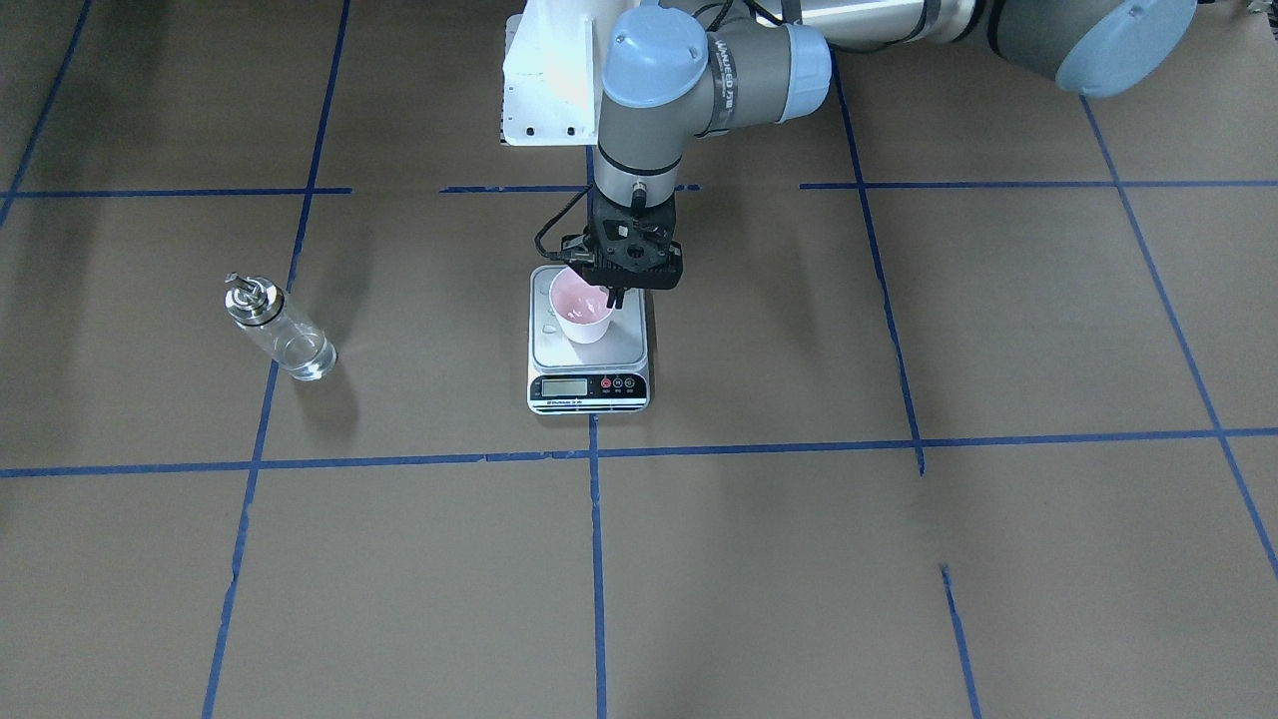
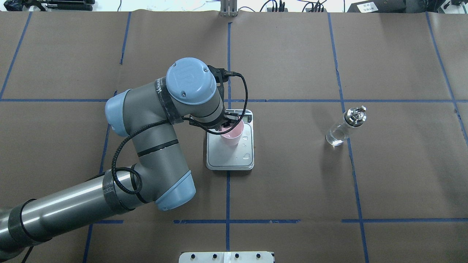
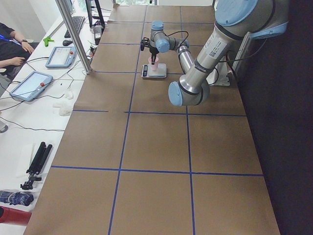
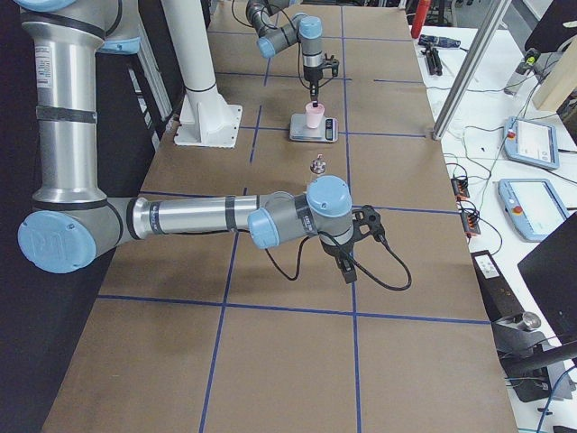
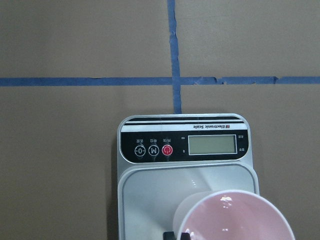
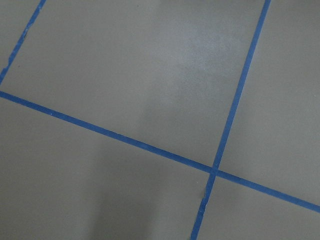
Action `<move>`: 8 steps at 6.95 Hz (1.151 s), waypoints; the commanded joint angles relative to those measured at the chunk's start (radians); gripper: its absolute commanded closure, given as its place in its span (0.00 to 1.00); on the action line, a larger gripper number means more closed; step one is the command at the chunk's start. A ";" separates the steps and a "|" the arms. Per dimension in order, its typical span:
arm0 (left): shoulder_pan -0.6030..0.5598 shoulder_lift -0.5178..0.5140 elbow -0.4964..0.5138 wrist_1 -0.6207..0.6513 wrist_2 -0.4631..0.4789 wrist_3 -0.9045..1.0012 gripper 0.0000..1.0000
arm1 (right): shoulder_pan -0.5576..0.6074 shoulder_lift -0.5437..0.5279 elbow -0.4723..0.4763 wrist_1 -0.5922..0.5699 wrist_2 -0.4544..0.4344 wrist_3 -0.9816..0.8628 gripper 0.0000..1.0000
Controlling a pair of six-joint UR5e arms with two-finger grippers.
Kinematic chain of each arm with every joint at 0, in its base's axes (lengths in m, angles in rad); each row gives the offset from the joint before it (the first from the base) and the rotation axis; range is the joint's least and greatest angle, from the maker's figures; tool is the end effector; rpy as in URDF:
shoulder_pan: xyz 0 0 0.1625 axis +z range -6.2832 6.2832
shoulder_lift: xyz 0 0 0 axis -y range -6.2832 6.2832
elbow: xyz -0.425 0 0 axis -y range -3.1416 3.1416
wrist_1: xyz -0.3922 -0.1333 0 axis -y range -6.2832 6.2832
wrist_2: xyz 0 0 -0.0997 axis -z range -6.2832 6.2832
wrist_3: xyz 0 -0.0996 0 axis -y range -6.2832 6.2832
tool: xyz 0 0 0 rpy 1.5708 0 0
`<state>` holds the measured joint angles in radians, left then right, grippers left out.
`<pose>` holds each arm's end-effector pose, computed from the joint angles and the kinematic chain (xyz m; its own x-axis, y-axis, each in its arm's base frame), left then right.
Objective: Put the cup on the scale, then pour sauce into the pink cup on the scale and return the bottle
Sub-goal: 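Carry the pink cup with the left gripper onto the scale, then release the cup on the scale and withdraw the left gripper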
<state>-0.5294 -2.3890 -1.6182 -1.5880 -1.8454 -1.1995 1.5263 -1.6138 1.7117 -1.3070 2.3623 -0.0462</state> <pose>0.5521 -0.4462 0.1382 0.6215 0.0410 -0.7824 0.0856 0.9891 0.1198 0.0406 -0.4924 0.5790 0.6882 -0.3256 0.6483 0.0735 0.9203 0.3842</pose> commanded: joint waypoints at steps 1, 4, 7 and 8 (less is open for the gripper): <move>0.005 0.008 -0.003 -0.010 0.000 0.003 0.71 | 0.000 0.000 0.000 0.000 0.002 0.000 0.00; 0.008 0.043 -0.031 -0.029 0.002 0.011 0.00 | 0.000 0.002 0.000 0.002 0.000 0.000 0.00; -0.027 0.113 -0.239 0.079 -0.012 0.078 0.00 | 0.000 0.000 0.043 0.002 0.008 0.058 0.00; -0.087 0.126 -0.324 0.150 -0.090 0.206 0.00 | -0.002 -0.002 0.078 0.002 0.023 0.099 0.00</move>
<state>-0.5616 -2.2771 -1.8476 -1.5161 -1.8713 -1.1020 1.5261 -1.6133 1.7515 -1.3054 2.3717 0.0058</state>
